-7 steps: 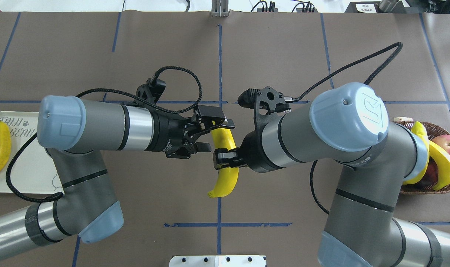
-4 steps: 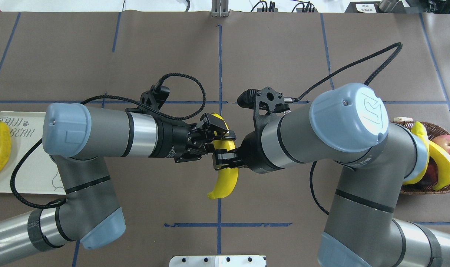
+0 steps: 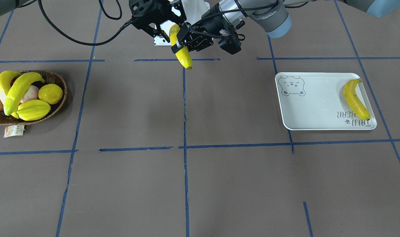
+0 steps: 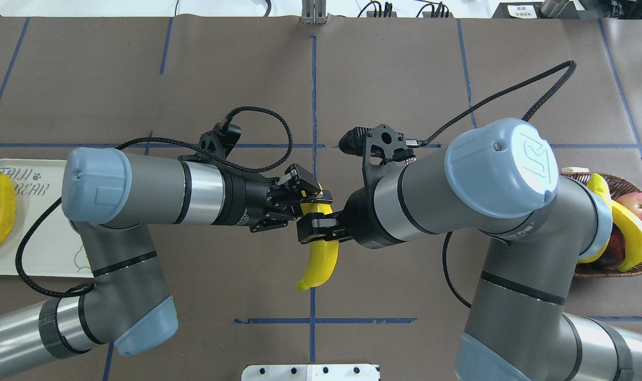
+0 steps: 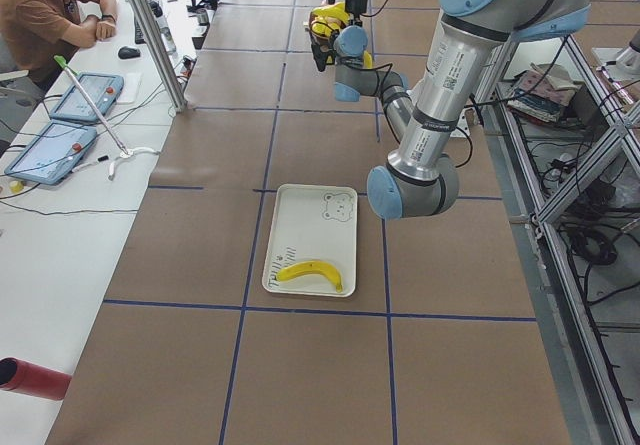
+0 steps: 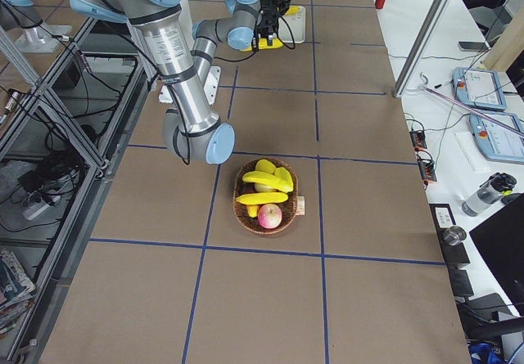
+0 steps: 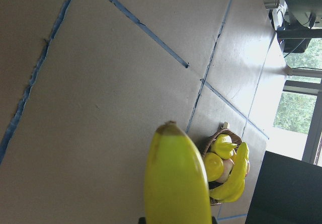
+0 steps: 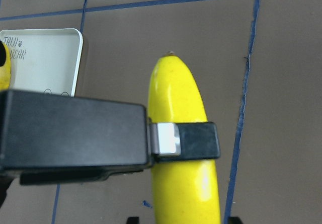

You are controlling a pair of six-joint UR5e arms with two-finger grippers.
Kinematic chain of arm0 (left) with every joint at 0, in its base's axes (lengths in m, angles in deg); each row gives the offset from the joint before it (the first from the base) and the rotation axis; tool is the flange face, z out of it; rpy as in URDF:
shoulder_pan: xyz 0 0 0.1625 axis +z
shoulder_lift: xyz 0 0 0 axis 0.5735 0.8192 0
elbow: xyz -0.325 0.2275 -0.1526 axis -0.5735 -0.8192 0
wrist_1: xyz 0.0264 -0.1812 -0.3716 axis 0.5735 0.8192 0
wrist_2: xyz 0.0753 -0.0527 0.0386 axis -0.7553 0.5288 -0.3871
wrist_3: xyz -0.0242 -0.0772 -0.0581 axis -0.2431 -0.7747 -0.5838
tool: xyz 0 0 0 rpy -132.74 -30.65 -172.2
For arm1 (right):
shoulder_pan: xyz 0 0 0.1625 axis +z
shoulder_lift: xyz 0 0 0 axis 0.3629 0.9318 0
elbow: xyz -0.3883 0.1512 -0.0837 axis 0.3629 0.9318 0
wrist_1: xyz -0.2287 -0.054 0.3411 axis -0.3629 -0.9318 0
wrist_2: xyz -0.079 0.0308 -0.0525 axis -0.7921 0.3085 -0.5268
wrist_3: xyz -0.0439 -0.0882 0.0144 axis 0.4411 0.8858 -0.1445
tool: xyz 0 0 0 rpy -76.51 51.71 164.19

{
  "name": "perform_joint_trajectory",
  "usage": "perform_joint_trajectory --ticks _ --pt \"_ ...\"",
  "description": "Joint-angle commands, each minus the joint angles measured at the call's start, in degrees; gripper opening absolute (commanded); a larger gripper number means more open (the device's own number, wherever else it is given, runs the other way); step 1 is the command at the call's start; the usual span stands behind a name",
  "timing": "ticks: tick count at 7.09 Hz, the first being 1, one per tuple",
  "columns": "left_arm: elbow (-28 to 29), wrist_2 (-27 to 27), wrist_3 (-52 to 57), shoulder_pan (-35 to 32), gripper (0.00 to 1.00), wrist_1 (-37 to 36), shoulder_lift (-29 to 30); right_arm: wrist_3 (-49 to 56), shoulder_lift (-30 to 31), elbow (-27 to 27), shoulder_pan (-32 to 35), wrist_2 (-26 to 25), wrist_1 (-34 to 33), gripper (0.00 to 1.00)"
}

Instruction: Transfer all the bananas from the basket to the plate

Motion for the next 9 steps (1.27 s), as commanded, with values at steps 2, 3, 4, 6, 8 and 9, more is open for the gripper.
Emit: perform_joint_trajectory --ticks 2,3,4,6,8,9 --pt "0.2 0.1 0.1 -2.0 0.00 -3.2 -0.3 -1.7 1.1 -2.8 0.3 0.5 0.0 1.00" --pt "0.1 0.2 0.1 -3.2 0.00 -7.2 -0.3 -1.7 1.3 -4.0 0.8 0.3 -0.2 1.00" --pt "-0.3 1.3 0.3 -5.4 0.00 -11.8 -0.7 -1.7 3.3 -6.0 0.8 0.2 -0.4 1.00" --pt "-2.3 2.1 1.9 -9.8 0.00 -19.3 -6.0 -1.7 7.0 -8.0 3.1 0.0 -0.6 1.00" --pt "-5.9 2.7 12.9 -12.0 0.00 -21.3 -18.5 -1.7 9.2 -8.0 5.1 -0.2 -0.7 1.00" --pt "-8.3 2.8 17.1 -13.3 0.00 -21.4 -25.5 -1.8 9.3 -8.0 5.3 -0.3 -0.7 1.00"
